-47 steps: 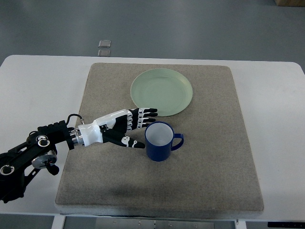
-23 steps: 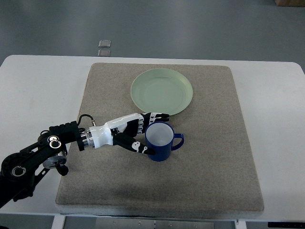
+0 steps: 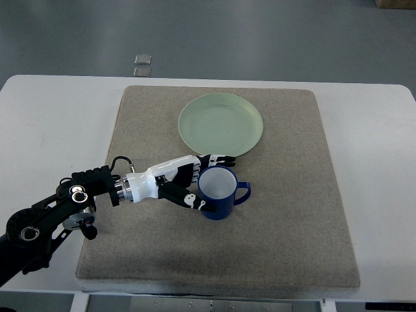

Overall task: Place cup left of plate with left hand
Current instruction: 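Close the left hand fingers around the blue mug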

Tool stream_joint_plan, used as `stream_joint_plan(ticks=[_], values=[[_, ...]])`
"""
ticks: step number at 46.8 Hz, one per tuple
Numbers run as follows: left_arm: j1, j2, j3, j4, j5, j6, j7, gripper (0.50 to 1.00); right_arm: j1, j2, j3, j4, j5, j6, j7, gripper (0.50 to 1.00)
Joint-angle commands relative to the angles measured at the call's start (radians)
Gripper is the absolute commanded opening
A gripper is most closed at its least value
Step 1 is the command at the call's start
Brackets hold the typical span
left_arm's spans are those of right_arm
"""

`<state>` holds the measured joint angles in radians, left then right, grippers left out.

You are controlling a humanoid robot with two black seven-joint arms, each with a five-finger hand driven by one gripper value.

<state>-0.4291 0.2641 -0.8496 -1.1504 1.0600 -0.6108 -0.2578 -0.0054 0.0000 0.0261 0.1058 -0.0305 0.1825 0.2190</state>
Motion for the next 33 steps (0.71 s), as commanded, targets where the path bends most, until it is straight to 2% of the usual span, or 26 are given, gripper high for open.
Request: stream_joint_plan(ticks=[1,9,11,16,27,33], values=[[0.0,0.0,0.001,0.0,0.002,0.0,-0.001,0.96,0.001,0.0,0.0,0.0,0.0,0.0,-0.001,0.932],[0.0,-0.017,0.003,0.0,0.002,0.0,-0.001,0.932,0.001,0.0,0.0,0.0,0.0,0.0,-0.001,0.932],[0.0,-0.022,0.004,0.0,0.002,0.0,-0.001,0.9,0.001,0.0,0.0,0.0,0.0,0.0,0.0,0.932],[0.0,-0.022,0.004,0.0,0.002,0.0,-0.003,0.859,-0.001,0.0,0.0,0.0,0.0,0.0,0.0,0.932],[0.0,-0.023,0.004,0.0,0.002,0.0,-0.003,0.855,-0.001,0.0,0.0,0.0,0.0,0.0,-0.001,0.932],[0.0,-0.023,0.004,0.0,0.002,0.0,-0.003,0.827,-0.001,0.0,0.0,0.0,0.001,0.0,0.0,0.932]])
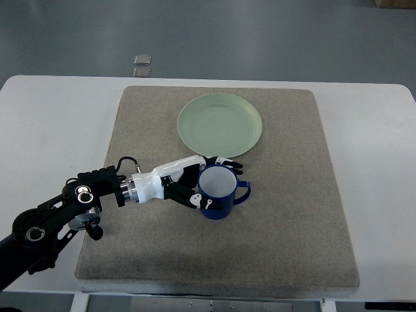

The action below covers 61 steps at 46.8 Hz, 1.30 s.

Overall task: Place cup left of plate with left hand
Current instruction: 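Close the left hand fingers around the blue mug, then lift the blue mug and carry it past the plate's near side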

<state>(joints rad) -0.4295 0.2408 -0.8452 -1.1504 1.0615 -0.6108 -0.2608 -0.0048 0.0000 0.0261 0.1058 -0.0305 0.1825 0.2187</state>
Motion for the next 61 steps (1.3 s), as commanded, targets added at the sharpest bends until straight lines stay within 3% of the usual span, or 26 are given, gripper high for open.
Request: stream_joint_plan(ticks=[1,16,23,29,36,44,48,61], values=[[0.0,0.0,-0.002,0.0,0.0,0.0,0.0,0.827,-0.001,0.0,0.0,0.0,0.001,0.0,0.001,0.932],[0.0,0.0,-0.002,0.0,-0.002,0.0,-0.002,0.825,0.0,0.0,0.0,0.0,0.0,0.0,0.001,0.932],[0.0,0.0,-0.003,0.0,-0.002,0.0,-0.002,0.784,0.0,0.0,0.0,0.0,0.0,0.0,0.001,0.932],[-0.002,0.0,-0.003,-0.003,-0.002,0.0,-0.002,0.778,-0.001,0.0,0.0,0.0,0.0,0.0,-0.001,0.932],[-0.002,0.0,-0.003,-0.005,-0.003,0.0,-0.002,0.694,0.0,0.0,0.0,0.0,0.0,0.0,0.001,0.932],[-0.005,0.0,-0.021,-0.003,-0.005,0.0,-0.003,0.551,0.0,0.0,0.0,0.0,0.0,0.0,-0.001,0.932],[-0.014,0.005,-0.049,-0.003,-0.006,0.0,-0.009,0.523,-0.001,0.0,0.0,0.0,0.0,0.0,0.001,0.932],[-0.069,0.031,-0.262,0.017,-0.003,0.0,-0.009,0.523,-0.001,0.0,0.0,0.0,0.0,0.0,0.001,0.932]])
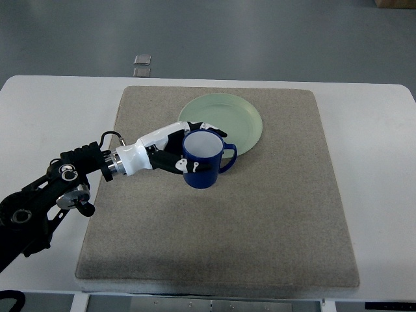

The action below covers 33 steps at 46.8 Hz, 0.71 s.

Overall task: Place cup left of plate with left hand
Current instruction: 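Lift the blue mug and carry it past the plate's near side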

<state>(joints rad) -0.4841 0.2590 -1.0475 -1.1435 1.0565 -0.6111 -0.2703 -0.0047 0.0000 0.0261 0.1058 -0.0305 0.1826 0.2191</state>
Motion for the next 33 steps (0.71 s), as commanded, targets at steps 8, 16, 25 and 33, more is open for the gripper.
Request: stream_joint_plan(ticks=[8,16,25,33], values=[[-0.037,0.08,-0.134,0.042,-0.001,0.0,-0.001,0.518,-0.001,0.0,0.0,0.0,0.001,0.0,0.0,0.932],[-0.031,0.078,-0.138,0.12,-0.01,0.046,-0.027,0.5,-0.001,0.0,0.0,0.0,0.0,0.0,-0.001,0.932],[-0.01,0.066,-0.134,0.182,-0.013,0.212,-0.099,0.5,-0.001,0.0,0.0,0.0,0.0,0.0,0.0,0.932],[-0.004,0.054,-0.121,0.218,-0.016,0.257,-0.128,0.5,0.0,0.0,0.0,0.0,0.0,0.0,0.0,0.932]])
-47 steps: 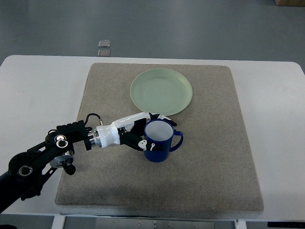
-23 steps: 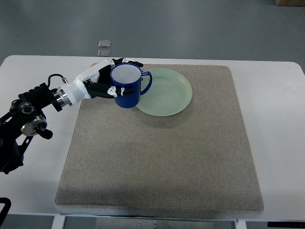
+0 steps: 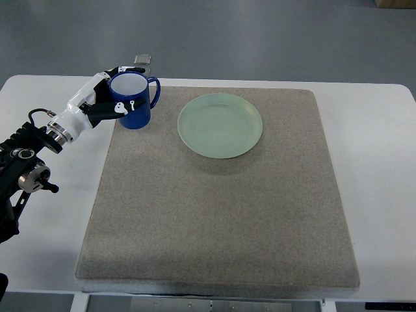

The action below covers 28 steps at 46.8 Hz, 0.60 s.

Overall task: Place cup left of plate with left hand
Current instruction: 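Lift the blue mug and carry it past the plate's near side, then lower the blue mug onto the mat beside the green plate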

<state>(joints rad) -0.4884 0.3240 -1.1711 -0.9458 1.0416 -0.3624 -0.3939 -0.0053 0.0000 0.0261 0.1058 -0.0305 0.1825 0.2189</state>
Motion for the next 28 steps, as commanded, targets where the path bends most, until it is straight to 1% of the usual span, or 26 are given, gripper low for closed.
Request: stream_joint_plan(ticks=[1,9,12,14,16,22,26,28], values=[[0.002,-0.019,0.001,0.03,-0.003,0.01,-0.008,0.5,0.001,0.0,0.0,0.0,0.001,0.0,0.0,0.932],[0.011,-0.04,0.004,0.074,-0.014,0.033,-0.029,0.5,0.001,0.0,0.0,0.0,0.0,0.0,0.0,0.932],[0.022,-0.042,0.004,0.087,-0.014,0.036,-0.036,0.531,0.001,0.0,0.0,0.0,0.0,0.0,0.0,0.932],[0.024,-0.042,0.004,0.09,-0.014,0.036,-0.037,0.58,-0.001,0.0,0.0,0.0,0.0,0.0,-0.001,0.932],[0.025,-0.042,0.004,0.091,-0.014,0.036,-0.037,0.619,0.001,0.0,0.0,0.0,0.001,0.0,0.0,0.932],[0.03,-0.042,0.008,0.093,-0.014,0.036,-0.037,0.658,-0.001,0.0,0.0,0.0,0.0,0.0,0.0,0.932],[0.031,-0.042,0.013,0.093,-0.014,0.036,-0.039,0.666,0.001,0.0,0.0,0.0,0.0,0.0,0.0,0.932],[0.031,-0.042,0.014,0.098,-0.014,0.036,-0.039,0.711,0.001,0.0,0.0,0.0,0.0,0.0,0.0,0.932]])
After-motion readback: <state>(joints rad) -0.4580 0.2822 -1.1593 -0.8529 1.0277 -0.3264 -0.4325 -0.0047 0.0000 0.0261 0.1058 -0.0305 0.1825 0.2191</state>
